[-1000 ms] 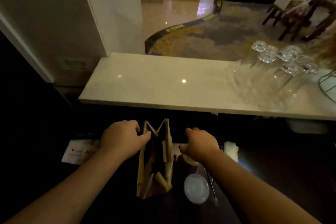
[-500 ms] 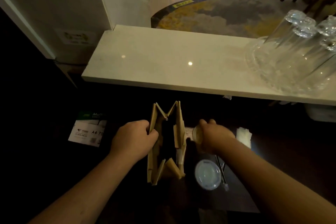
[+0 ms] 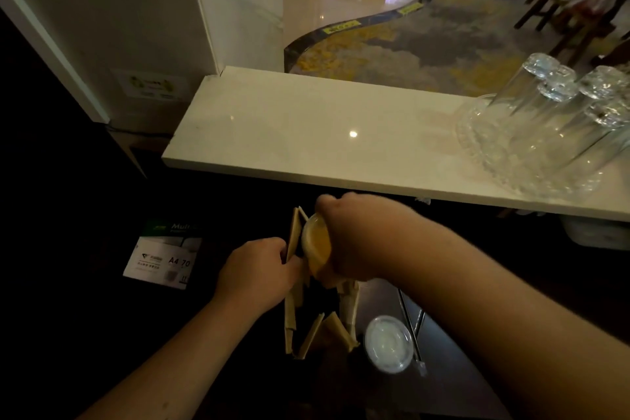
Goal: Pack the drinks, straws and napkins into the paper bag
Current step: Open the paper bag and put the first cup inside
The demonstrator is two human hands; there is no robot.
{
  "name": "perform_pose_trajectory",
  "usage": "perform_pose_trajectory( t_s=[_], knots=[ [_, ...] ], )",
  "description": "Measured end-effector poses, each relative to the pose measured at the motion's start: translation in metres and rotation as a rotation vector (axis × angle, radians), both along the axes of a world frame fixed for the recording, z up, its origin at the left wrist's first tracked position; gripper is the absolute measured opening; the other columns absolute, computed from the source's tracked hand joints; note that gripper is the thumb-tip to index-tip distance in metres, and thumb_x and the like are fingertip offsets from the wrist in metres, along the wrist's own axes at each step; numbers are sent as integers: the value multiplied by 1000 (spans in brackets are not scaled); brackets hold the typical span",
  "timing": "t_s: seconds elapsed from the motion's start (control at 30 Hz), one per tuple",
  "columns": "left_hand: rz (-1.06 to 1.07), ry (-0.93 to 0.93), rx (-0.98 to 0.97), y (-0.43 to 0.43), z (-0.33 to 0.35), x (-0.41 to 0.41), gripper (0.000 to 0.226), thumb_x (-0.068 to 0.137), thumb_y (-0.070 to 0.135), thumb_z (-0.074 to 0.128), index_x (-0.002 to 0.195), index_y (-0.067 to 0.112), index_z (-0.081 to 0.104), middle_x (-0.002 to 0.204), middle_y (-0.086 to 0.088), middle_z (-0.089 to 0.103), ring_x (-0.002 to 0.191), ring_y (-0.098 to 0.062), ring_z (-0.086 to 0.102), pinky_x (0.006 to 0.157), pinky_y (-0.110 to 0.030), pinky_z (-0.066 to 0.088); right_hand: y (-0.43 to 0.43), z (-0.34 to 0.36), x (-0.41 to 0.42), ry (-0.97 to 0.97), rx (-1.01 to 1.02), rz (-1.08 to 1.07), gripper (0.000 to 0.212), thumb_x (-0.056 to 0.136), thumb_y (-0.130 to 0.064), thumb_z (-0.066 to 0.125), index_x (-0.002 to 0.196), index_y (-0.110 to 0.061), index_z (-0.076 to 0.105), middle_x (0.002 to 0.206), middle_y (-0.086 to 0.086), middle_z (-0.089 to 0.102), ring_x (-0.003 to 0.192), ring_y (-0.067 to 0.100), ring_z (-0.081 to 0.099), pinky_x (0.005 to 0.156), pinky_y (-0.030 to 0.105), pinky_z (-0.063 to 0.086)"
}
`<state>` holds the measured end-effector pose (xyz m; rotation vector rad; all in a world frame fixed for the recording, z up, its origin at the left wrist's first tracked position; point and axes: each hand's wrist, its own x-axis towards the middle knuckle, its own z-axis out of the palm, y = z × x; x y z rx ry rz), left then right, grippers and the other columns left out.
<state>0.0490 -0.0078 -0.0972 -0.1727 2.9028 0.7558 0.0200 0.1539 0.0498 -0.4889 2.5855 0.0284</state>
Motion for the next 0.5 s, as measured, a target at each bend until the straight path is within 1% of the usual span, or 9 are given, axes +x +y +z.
perform_pose_trajectory(
  t_s=[0.07,0.1,0.17,0.23,0.33,0.37,0.4,0.47,0.5],
  knots=[
    [4,3,7,-3,0,1,42,86,46,68,57,22,52,54,2,56,46,-10,51,42,-27,27,-11,-21,-3,-61,27,1,95,63,-47,86,139,-18,37,113,9,58,97,30,58,71,39,50],
    [11,-1,2,-4,0,1,42,88,46,68,57,22,52,54,2,56,46,-10,51,42,-27,27,-14,-34,-4,-88,37,-3,95,63,-45,86,139,-16,36,111,10,58,98,31,59,71,39,51],
    [13,-14,-33,-5,2,2,41,91,46,65,60,22,53,57,2,57,48,-13,52,42,-28,29,-18,-59,-7,-123,50,-17,93,64,-41,85,139,-16,36,103,9,55,92,31,59,71,41,54],
    [1,-19,-59,-6,3,2,37,91,43,63,63,21,53,59,2,57,51,-15,53,43,-28,31,-21,-85,-11,-114,39,-25,87,63,-38,86,133,-17,40,96,6,49,85,28,57,68,43,56],
    [10,-5,-46,-5,4,3,38,93,41,63,62,21,51,60,3,56,51,-15,52,44,-28,29,-22,-120,-15,-102,6,-24,78,63,-36,86,126,-17,45,93,5,51,81,26,54,67,40,54],
    [13,-1,-47,-3,4,3,38,93,40,63,62,22,51,60,2,56,51,-15,51,44,-28,28,-24,-131,-18,-103,4,-14,75,65,-37,85,126,-16,46,98,7,54,83,27,55,69,40,54],
    [16,0,-50,-1,4,4,39,93,40,63,61,22,50,60,2,55,51,-15,50,44,-28,27,-25,-141,-20,-102,4,-3,72,68,-37,84,127,-15,47,107,11,56,89,29,57,74,42,54],
    [25,-2,-48,2,4,6,40,93,38,62,60,23,46,58,2,52,49,-15,47,43,-28,24,-29,-162,-26,-96,-7,-18,65,77,-34,77,131,-14,48,122,17,54,101,34,57,81,46,52],
    [32,-4,-41,4,4,7,40,93,38,62,60,23,46,58,2,51,48,-15,46,44,-28,23,-31,-172,-28,-98,-15,-38,61,82,-31,72,134,-14,46,127,17,53,106,35,56,81,47,51]
  ],
)
